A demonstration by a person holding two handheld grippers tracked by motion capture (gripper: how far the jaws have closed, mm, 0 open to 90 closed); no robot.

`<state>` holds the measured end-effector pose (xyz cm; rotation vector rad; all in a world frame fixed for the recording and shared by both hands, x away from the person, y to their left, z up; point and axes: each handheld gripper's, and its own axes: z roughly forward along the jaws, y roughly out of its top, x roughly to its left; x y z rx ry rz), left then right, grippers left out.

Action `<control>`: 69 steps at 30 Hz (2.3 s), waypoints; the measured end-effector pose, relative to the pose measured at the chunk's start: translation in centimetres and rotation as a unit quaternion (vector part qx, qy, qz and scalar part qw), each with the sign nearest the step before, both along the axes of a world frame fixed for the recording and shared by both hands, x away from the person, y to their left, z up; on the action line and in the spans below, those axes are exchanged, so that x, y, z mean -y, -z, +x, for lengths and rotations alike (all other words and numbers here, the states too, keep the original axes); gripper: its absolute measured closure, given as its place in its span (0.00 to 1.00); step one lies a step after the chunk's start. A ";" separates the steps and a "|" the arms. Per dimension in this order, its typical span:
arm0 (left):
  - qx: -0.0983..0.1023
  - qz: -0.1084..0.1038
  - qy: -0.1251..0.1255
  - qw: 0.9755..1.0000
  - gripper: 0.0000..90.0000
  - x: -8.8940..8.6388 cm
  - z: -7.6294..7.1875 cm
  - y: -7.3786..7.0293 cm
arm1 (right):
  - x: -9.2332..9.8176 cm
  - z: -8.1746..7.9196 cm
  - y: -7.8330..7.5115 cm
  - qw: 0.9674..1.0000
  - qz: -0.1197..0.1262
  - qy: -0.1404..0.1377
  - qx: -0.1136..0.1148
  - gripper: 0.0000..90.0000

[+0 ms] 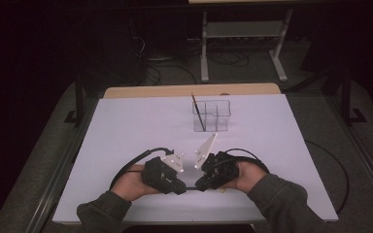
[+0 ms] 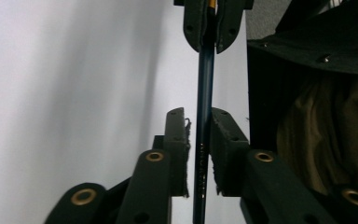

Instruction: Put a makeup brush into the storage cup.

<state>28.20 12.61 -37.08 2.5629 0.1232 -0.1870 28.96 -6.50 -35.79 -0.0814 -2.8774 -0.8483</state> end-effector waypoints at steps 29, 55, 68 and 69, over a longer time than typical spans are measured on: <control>0.046 -0.009 -0.002 0.999 0.94 -1.6 -0.4 -0.5 | 2.1 0.6 1.0 0.999 0.026 0.038 -0.008 0.73; 0.054 0.008 0.014 0.998 0.91 -0.3 -1.2 -1.0 | -0.8 0.7 -1.2 0.998 -0.035 -0.043 0.008 0.92; 0.080 -0.040 -0.054 0.995 0.93 -2.3 -0.9 -0.8 | 2.1 1.6 -1.9 0.995 0.073 0.070 0.001 0.56; 0.081 -0.042 -0.059 0.994 0.93 -2.5 -0.8 -0.8 | 2.1 1.6 -1.9 0.995 0.073 0.070 0.001 0.56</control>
